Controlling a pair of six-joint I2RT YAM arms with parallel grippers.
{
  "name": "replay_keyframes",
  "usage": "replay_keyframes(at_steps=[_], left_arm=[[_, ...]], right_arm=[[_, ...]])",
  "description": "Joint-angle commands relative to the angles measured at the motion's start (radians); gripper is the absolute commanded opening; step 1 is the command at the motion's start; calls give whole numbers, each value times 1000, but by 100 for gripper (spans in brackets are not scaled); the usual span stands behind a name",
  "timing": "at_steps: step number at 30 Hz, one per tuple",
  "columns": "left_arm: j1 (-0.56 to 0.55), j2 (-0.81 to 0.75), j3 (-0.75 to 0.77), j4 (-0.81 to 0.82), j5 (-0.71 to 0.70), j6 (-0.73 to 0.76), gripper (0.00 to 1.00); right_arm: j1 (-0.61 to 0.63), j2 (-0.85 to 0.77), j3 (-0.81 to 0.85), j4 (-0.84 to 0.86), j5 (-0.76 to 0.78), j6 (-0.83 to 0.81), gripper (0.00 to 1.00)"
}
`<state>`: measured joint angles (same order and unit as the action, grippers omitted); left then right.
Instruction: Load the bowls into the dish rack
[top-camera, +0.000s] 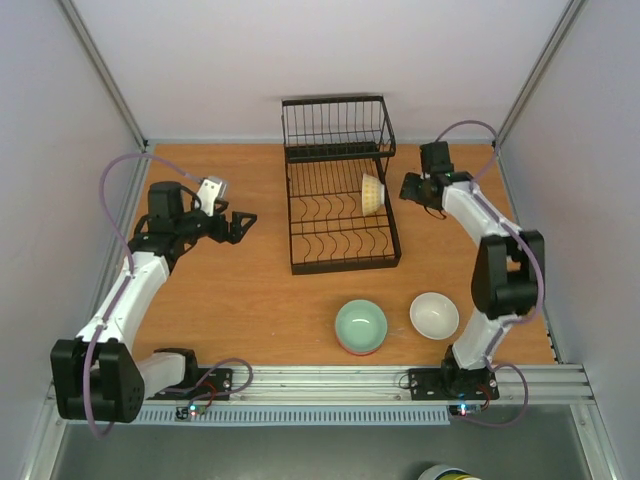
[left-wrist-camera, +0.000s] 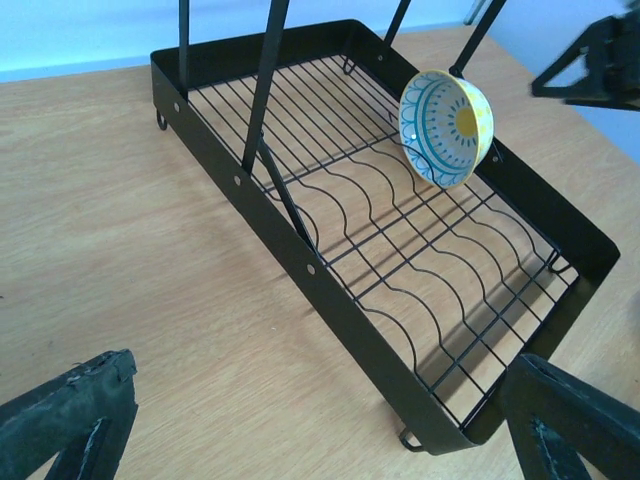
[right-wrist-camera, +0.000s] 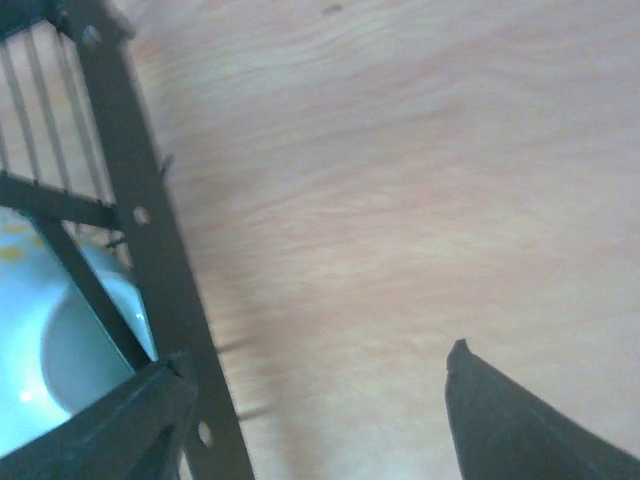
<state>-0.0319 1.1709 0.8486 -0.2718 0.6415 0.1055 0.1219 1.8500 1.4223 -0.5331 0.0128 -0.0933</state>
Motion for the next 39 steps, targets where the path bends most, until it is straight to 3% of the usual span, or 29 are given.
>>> replay_keyframes(at_steps=[1, 2, 3, 6, 10, 14, 17, 18, 21, 27, 35, 39], left_arm=[[6, -38, -1, 33, -29, 19, 99], [6, -44, -3, 32, -34, 23, 99], [6, -52, -5, 32, -36, 26, 99], [6, -55, 4, 15, -38, 38, 99], [6, -68, 4, 10, -65, 36, 99], [6, -71, 3, 12, -92, 34, 99], [6, -70, -3, 22, -98, 33, 99], [6, -70, -5, 25, -99, 32, 99], [6, -62, -6, 26, -103, 33, 99], [7, -40, -6, 34, -96, 46, 99], [6, -43, 1, 21, -124, 61, 99], [6, -40, 4, 20, -131, 60, 99]], right_arm=[[40, -223, -150, 34, 299, 125, 81], [64, -260, -184, 25, 347, 129, 94], [89, -291, -208, 6, 395, 135, 98], [164, -368, -266, -75, 463, 183, 99], [181, -513, -417, -74, 284, 250, 97], [180, -729, -606, -28, 142, 317, 63], [181, -839, -665, -60, 72, 331, 31], [181, -862, -664, -99, 58, 331, 28], [213, -914, -644, -212, -2, 278, 32], [400, -1032, -675, -292, -136, 233, 41], [585, -1026, -709, -393, -105, 304, 39], [720, -965, -690, -454, -20, 351, 37]])
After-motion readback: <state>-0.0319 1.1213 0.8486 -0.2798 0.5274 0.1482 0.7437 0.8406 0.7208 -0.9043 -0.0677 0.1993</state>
